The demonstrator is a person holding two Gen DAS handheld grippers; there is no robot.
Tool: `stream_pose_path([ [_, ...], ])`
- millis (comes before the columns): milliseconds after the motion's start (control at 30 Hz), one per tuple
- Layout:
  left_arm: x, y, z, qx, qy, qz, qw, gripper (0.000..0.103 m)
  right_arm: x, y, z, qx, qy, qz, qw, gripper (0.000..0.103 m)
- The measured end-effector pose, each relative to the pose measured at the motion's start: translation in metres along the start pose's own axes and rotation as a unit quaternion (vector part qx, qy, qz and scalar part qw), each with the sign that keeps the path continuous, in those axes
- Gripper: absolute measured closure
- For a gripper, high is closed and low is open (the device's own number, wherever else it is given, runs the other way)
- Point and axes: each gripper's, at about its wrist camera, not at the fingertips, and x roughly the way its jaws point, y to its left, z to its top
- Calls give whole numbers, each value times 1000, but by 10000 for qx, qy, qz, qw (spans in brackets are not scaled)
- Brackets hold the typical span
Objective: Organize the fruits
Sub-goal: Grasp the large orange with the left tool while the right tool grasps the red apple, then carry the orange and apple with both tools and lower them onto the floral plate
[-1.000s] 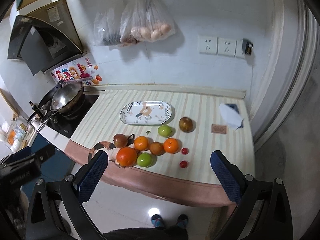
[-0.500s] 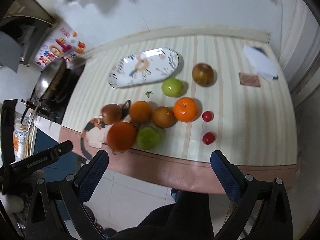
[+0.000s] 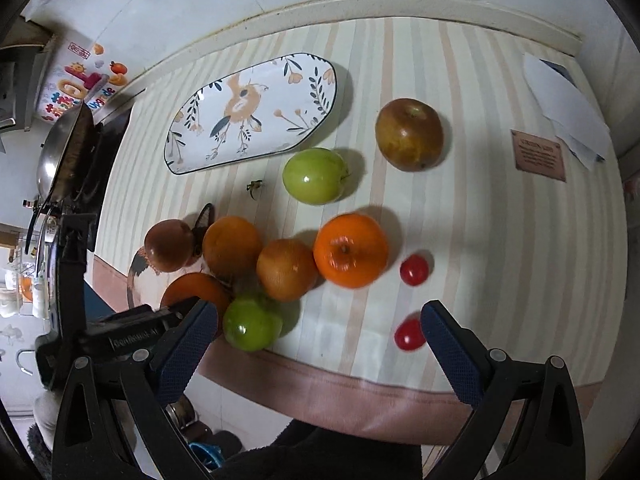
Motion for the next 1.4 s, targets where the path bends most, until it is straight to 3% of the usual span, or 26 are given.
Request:
stream_pose_path([
  [167,-3,11,-6,-427,-336,-146,9984,19,8,-1,18,-18,67,14,10000,0],
  [267,-3,17,-11,-579,-395,-6,9975,19,5,-11,32,139,-71,-34,9999,0],
  [500,5,28,-5,-661,-485,87,9966,18,17,-46,85,376,-466,-590,9965,1],
  [700,14,34,11,-721,-457,80,9963,19,58,-64,124,445,-179,-691,9965,12],
  [833,13,37,7,-807,-555,130,9951,20,80,-69,131,474,75,-559,9973,36],
  [1167,-3,23,3,-728,-621,131,9953,21,71,-51,115,80,-118,-457,9989,37],
  [1400,-60,25,6,-702,-985,-299,9922,21,51,-19,103,-133,-126,-52,9998,37],
])
